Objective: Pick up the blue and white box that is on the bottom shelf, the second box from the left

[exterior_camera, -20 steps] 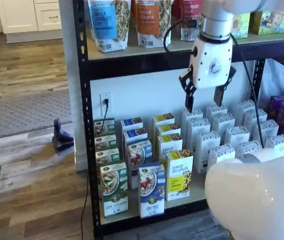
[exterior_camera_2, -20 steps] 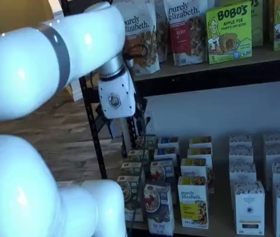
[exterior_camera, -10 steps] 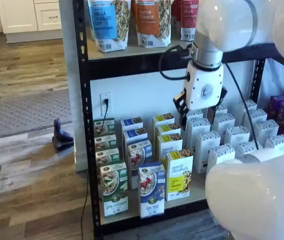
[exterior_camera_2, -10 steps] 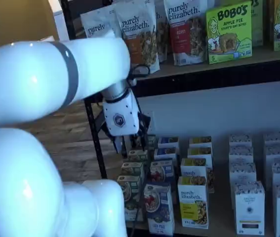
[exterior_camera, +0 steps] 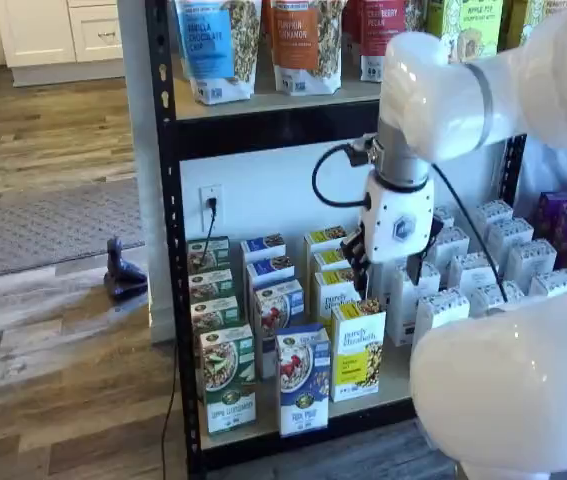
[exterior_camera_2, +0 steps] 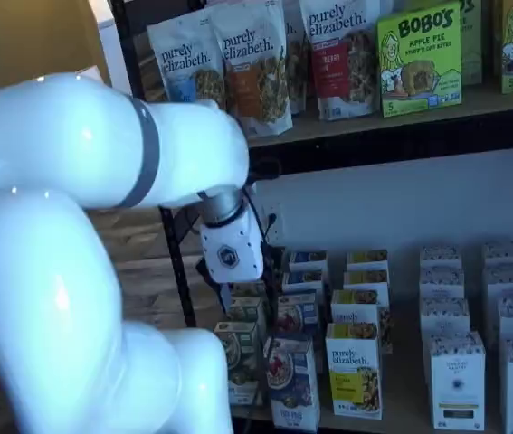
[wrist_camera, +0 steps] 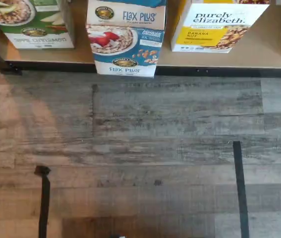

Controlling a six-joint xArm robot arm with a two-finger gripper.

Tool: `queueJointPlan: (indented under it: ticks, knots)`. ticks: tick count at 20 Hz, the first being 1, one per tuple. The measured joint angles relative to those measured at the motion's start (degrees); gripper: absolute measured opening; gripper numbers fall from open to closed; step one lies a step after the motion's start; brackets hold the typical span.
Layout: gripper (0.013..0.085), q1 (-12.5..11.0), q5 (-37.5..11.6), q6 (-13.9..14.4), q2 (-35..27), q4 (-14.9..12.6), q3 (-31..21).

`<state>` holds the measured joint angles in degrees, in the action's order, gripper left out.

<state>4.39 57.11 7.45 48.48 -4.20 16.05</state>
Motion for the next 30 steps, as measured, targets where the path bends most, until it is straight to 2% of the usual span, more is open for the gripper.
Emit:
queueJointPlan:
  ticks: [4,8,14,18,21,30]
  knots:
    - [0.085,-0.3,-5.1,-0.1,-3.1,0.2,-2.2]
    - [0.085,0.4,-10.9,1.7,-6.2,-1.0,-4.1]
    - [0.085,1.2,-17.5,2.7,-10.7,-0.9,-5.0]
    - [0.085,2.0,-20.0,4.1,-15.0,-1.5,-3.8]
    - [0.085,2.6,-20.3,6.0,-18.7,-3.1,-2.1]
    - [0.085,3.6,-28.5,8.0,-28.5,-3.7,1.0]
